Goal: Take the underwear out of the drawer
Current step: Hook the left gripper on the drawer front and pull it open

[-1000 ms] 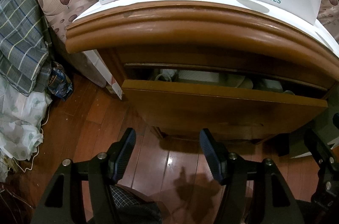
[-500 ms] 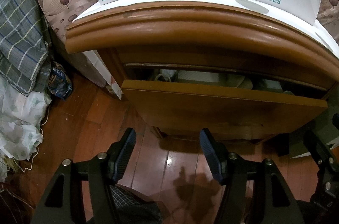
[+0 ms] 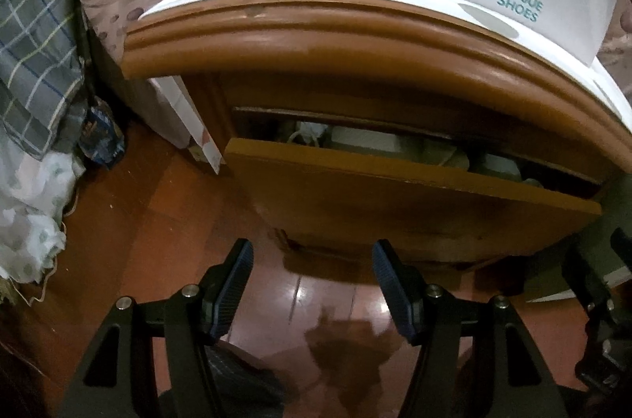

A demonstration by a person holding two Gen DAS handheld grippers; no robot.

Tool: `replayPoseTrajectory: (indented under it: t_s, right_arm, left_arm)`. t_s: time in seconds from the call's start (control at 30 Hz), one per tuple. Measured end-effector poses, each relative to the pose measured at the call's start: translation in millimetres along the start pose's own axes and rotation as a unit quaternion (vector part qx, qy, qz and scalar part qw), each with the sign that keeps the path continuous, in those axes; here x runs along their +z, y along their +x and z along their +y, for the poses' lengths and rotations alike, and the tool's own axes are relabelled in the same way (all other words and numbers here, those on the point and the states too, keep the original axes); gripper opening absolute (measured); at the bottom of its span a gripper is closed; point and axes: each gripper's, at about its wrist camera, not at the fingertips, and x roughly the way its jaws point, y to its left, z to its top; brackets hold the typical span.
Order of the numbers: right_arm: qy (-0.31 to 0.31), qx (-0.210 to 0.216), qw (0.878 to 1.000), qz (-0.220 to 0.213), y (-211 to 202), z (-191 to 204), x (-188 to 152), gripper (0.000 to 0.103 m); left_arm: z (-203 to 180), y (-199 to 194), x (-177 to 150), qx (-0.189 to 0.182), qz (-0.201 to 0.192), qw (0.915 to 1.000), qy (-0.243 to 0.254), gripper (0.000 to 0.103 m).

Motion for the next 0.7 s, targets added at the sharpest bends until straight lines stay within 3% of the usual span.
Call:
replayPoseTrajectory:
  t_s: [0.23,0.47,0.6,0.67,0.7]
  right_arm:
    - [0.011,0.001,1.0,0.0,-1,-6,0,0.102]
    - [0.031,0.005,1.0,-0.001,-3,-16,3,0.102]
    - [0.046,0.011,0.999,-0.002,-5,-21,5,0.103]
    - [0.05,0.013,0.999,-0.005,-7,-23,7,0.103]
    - [0.052,0.013,0.999,-0.007,-8,-24,7,0.103]
  left_arm:
    - [12,1,1,-0.077,0.018,0.9951,-0.06,0.064]
    - [38,14,4,-0.18,0.058,0.9664,-0.174,0.064]
    - [46,14,8,-0.181,0.038,0.9581,-0.219,0.064]
    - [50,20,8,-0.199,0.044,0.9459,-0.253,0.064]
    - [52,28,7,-0.212,0.054,0.9346,-0.28,0.064]
